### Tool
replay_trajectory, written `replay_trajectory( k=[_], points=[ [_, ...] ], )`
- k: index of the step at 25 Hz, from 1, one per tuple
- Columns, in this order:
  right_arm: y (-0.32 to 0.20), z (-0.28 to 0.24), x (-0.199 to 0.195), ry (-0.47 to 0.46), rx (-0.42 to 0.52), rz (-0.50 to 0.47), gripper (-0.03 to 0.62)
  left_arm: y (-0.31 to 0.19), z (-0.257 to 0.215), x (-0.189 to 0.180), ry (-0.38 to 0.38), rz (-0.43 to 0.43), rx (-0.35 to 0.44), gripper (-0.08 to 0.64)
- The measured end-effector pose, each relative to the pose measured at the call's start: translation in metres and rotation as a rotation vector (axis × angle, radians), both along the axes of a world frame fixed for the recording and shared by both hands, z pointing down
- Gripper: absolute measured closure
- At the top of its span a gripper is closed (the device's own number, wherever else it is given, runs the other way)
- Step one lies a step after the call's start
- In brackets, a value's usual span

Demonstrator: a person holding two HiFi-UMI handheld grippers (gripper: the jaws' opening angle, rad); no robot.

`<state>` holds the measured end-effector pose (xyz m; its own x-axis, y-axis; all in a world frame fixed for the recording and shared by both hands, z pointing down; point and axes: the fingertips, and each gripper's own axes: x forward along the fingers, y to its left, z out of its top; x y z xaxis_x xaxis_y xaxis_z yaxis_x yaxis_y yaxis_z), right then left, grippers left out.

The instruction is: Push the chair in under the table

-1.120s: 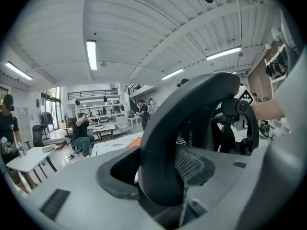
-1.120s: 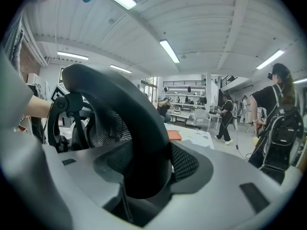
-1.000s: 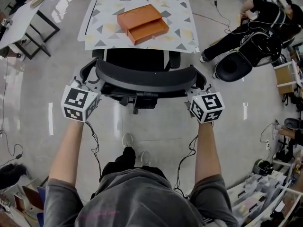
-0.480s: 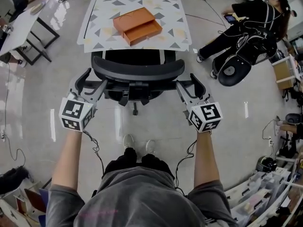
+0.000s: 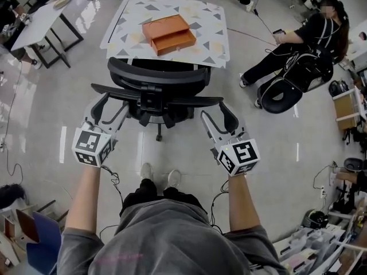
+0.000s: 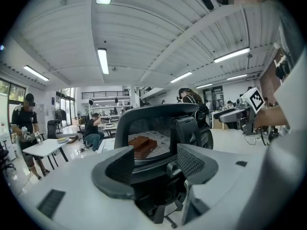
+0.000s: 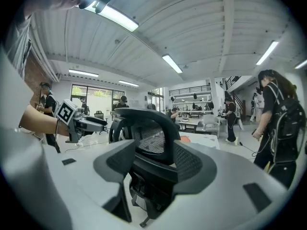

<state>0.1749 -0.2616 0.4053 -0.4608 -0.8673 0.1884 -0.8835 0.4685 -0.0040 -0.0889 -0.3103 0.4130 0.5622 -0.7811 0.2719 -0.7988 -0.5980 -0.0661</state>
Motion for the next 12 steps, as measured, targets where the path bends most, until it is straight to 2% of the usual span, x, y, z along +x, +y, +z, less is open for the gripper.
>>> replay_trajectory(
  k=[6, 12],
  points=[
    [0.020, -0.003, 0.006, -0.018, -0.002, -0.024, 0.354, 0.032, -0.013, 0.011, 0.033, -0.016, 0.028, 0.285],
    [0.038, -0.002, 0.005, -0.042, -0.015, -0.001, 0.354, 0.049, -0.014, 0.016, 0.071, -0.011, 0.040, 0.299]
  ],
)
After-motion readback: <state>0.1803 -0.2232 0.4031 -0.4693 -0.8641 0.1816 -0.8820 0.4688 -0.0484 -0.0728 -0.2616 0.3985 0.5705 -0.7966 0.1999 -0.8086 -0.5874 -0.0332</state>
